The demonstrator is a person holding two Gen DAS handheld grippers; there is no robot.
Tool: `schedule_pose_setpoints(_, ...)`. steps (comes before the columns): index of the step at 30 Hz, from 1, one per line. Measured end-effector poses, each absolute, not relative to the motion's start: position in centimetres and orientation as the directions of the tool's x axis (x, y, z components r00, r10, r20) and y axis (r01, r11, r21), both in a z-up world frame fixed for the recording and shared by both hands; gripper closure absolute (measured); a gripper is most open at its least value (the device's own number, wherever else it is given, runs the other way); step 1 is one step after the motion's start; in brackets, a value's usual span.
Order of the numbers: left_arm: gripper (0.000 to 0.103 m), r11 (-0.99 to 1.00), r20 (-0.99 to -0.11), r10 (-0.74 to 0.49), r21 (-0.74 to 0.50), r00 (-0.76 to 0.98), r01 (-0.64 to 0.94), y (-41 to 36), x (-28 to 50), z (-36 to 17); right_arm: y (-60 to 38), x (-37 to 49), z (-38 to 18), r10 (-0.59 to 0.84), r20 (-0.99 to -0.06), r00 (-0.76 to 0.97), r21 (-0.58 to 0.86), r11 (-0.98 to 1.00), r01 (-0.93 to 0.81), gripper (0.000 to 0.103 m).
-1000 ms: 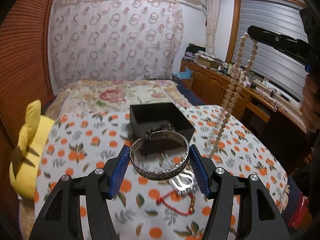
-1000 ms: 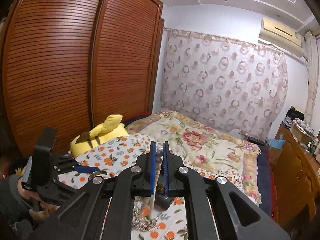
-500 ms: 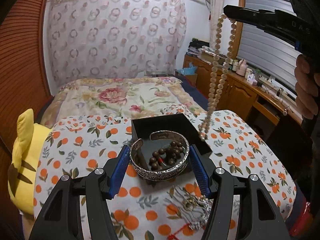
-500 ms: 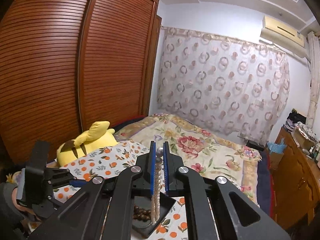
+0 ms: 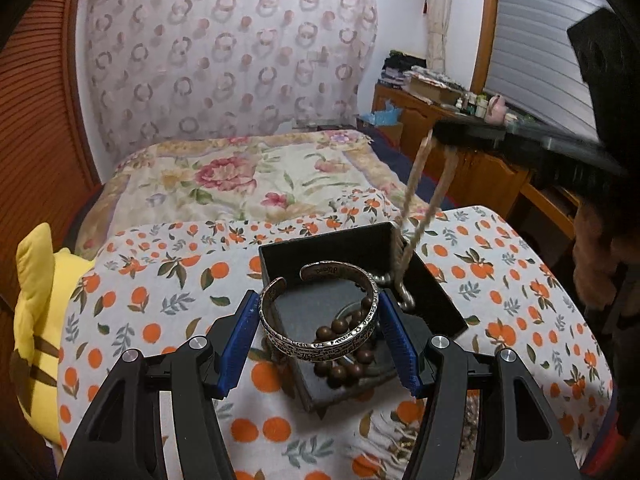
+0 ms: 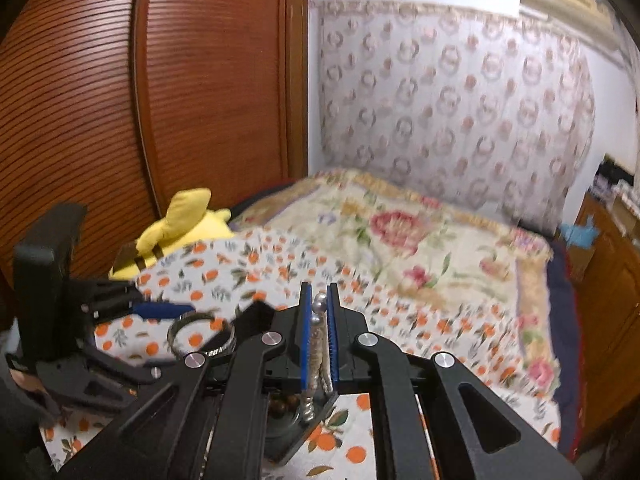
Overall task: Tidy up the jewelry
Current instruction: 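Lower the bangle into the box and open the left tool while the right tool lowers the pearls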
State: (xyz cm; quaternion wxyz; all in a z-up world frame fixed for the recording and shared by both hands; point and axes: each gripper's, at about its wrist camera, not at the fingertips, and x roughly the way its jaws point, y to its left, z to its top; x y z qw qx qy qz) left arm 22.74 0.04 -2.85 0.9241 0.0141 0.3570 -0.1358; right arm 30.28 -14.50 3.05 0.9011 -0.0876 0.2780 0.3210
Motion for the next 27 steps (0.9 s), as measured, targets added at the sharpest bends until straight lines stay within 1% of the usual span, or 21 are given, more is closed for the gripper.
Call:
schedule_pose_setpoints(3, 0.045, 0.963, -0.670, -0.234, -0.062, 0.704, 0.261, -0.5, 23.6, -3.0, -14.5, 30.8, 1.7, 0.546, -0.574, 0.610, 0.047, 0.766, -0.641, 0.094)
schedule_pose_setpoints(4, 0.045, 0.963, -0.673, -0.233, -0.061, 0.702, 0.261, -0.7, 23.9, -3.1, -14.5, 30.9, 1.4, 0.549, -0.576, 0.605, 0.053, 0.764, -0.643, 0.092)
schedule_pose_setpoints(5, 0.045, 0.963, -0.676, -0.232, -0.061, 0.699, 0.261, -0.8, 24.2, -3.2, -14.5, 30.9, 1.3, 0.553, -0.578, 0.600, 0.058, 0.761, -0.646, 0.078)
schedule_pose_setpoints(6, 0.045, 0.964, -0.680, -0.229, -0.059, 0.696, 0.260, -1.0, 24.5, -3.4, -14.7, 31.0, 1.2, 0.559, -0.578, 0.595, 0.067, 0.759, -0.647, 0.070)
schedule_pose_setpoints(7, 0.045, 0.965, -0.685, -0.224, -0.055, 0.693, 0.258, -1.1, 24.8, -3.6, -14.9, 31.0, 1.3, 0.564, -0.574, 0.594, 0.075, 0.758, -0.648, 0.065)
schedule_pose_setpoints(15, 0.045, 0.969, -0.709, -0.182, -0.012, 0.681, 0.246, -2.1, 25.9, -4.6, -16.4, 29.4, 1.7, 0.584, -0.557, 0.591, 0.084, 0.747, -0.660, 0.065)
schedule_pose_setpoints(21, 0.045, 0.969, -0.701, -0.183, -0.008, 0.690, 0.248, -1.9, 25.8, -4.2, -17.5, 27.8, 0.9, 0.569, -0.568, 0.595, 0.084, 0.759, -0.646, 0.065)
schedule_pose_setpoints(27, 0.044, 0.971, -0.681, -0.183, -0.012, 0.709, 0.240, -0.7, 23.1, -3.6, -18.8, 25.5, -0.2, 0.566, -0.579, 0.587, 0.115, 0.769, -0.628, 0.065)
